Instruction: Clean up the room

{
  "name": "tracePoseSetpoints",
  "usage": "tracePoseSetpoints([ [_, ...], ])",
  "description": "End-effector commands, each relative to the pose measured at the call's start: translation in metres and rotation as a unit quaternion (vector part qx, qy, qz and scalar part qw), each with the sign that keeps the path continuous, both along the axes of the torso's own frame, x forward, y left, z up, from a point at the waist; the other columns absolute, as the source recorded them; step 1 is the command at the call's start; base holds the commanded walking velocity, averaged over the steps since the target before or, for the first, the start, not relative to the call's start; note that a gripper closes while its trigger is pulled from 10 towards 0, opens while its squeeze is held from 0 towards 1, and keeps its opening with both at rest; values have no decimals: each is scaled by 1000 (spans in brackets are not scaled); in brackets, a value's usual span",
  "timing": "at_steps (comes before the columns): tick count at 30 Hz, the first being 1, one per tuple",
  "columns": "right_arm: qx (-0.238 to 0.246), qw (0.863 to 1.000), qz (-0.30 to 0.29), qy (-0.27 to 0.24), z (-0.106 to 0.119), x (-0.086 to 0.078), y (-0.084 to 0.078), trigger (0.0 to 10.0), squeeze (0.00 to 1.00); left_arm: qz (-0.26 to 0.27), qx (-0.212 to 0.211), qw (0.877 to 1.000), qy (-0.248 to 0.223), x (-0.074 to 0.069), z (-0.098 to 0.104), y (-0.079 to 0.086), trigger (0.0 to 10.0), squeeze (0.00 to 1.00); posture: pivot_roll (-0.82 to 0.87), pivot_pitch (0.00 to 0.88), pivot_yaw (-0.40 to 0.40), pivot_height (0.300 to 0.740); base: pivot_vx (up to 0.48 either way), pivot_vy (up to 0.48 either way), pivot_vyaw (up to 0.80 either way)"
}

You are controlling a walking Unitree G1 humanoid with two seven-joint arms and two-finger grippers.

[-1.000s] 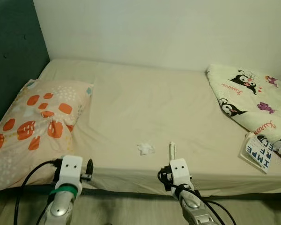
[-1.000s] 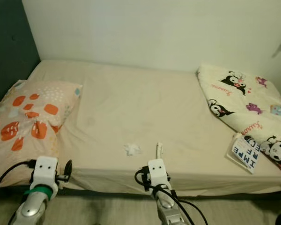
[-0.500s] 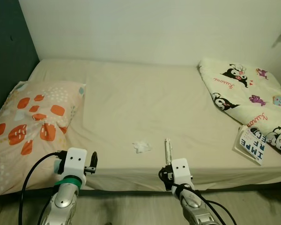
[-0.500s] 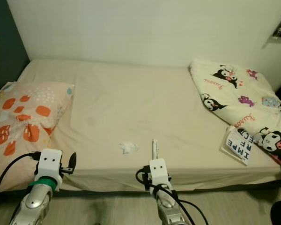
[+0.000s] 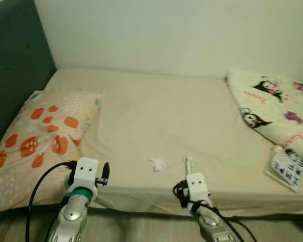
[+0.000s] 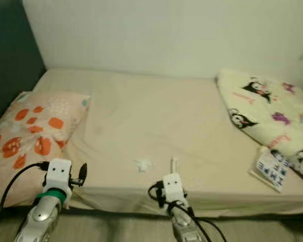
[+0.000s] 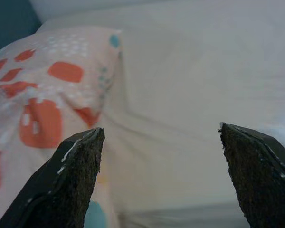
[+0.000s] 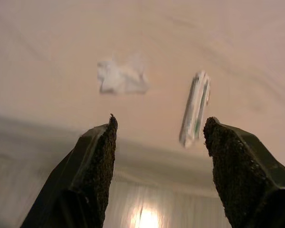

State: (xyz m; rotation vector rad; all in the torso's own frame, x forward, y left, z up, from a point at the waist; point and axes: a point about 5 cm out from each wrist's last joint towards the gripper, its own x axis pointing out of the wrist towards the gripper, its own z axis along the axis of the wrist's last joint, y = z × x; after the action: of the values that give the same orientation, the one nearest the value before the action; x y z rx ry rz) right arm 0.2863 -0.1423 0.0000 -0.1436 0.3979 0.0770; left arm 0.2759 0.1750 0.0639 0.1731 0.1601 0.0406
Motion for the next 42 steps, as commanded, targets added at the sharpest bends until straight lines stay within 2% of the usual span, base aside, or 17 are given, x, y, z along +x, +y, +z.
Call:
tracePoseSetpoints([
  [1,3,1000,-7,11,-4,-4,-3,10000,0,1,-9,1000,16,-3,-6,-1,10000,0,91,3,-14,740,360,0,0],
  [14,-1,1000,-5,14,-5,-5,-3,10000,0,6,-18,1000,24,-7,-11,-1,10000,0,93,5,-15,740,357,0,0],
  [28,3,1000,-6,15,-6,-5,0,10000,0,-37,-4,999,35,-10,-14,-10,10000,0,95,0,-11,740,0,0,0],
  [42,-1,1000,-3,16,-7,-6,-3,10000,0,-47,-11,998,45,-12,-17,-12,10000,0,88,0,-16,740,0,-452,0],
])
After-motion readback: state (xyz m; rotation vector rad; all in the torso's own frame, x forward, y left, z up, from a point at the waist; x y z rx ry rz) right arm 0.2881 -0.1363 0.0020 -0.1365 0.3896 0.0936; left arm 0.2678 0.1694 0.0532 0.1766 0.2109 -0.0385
